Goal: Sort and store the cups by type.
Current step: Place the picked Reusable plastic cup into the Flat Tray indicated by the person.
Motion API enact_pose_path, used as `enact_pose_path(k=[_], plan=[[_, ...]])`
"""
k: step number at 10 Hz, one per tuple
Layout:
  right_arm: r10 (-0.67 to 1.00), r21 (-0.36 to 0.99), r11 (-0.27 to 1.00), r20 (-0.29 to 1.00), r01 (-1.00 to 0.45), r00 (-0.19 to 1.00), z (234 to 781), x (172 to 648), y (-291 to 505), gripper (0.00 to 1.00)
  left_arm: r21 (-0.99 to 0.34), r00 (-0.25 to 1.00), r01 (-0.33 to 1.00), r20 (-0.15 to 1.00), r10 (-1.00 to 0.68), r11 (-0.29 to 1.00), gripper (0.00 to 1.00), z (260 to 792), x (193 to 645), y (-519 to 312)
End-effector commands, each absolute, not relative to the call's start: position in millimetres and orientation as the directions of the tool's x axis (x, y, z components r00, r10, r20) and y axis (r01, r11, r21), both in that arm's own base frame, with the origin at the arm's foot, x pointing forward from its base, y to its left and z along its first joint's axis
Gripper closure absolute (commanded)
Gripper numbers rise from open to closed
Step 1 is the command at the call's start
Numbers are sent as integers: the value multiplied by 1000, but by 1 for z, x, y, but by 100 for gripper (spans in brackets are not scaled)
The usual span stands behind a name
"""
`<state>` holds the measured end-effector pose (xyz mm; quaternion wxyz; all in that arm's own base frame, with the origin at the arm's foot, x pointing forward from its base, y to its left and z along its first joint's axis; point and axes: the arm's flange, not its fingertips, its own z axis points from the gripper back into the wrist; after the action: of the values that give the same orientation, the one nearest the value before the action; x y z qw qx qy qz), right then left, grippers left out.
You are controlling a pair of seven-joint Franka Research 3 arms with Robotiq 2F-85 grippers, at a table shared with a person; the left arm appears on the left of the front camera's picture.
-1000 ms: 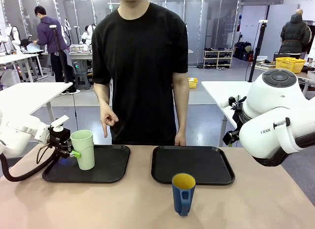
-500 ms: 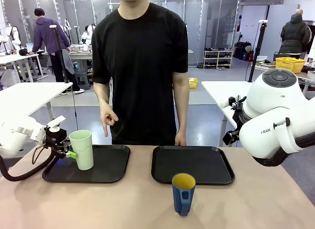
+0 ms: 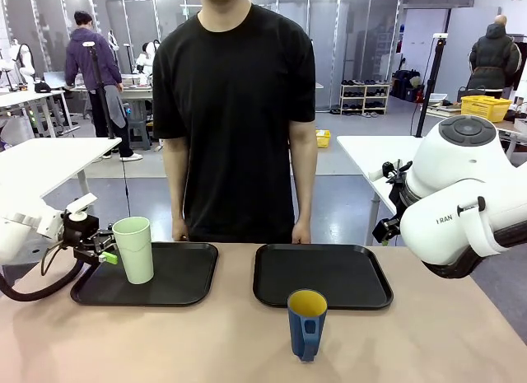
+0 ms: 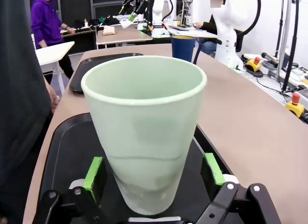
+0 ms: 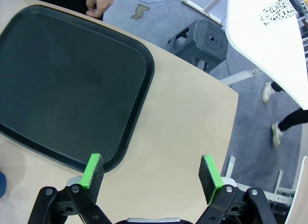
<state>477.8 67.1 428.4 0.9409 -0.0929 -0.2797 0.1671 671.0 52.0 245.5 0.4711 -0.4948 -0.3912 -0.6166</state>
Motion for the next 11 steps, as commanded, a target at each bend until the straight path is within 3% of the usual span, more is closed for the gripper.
enact_pose_path(k=[1,8,11], plan=[[378,-282,922,492,-267,785,427,479,67,0,0,-43,976,980,-192,-217,0,252,658,63],[378,-282,922,492,-267,785,427,479,67,0,73,-82,996,963,-256,-45,0,304,572,118],[378,-282,922,492,-267,785,427,479,67,0,30,5,996,913,-408,80,0,329,540,114]])
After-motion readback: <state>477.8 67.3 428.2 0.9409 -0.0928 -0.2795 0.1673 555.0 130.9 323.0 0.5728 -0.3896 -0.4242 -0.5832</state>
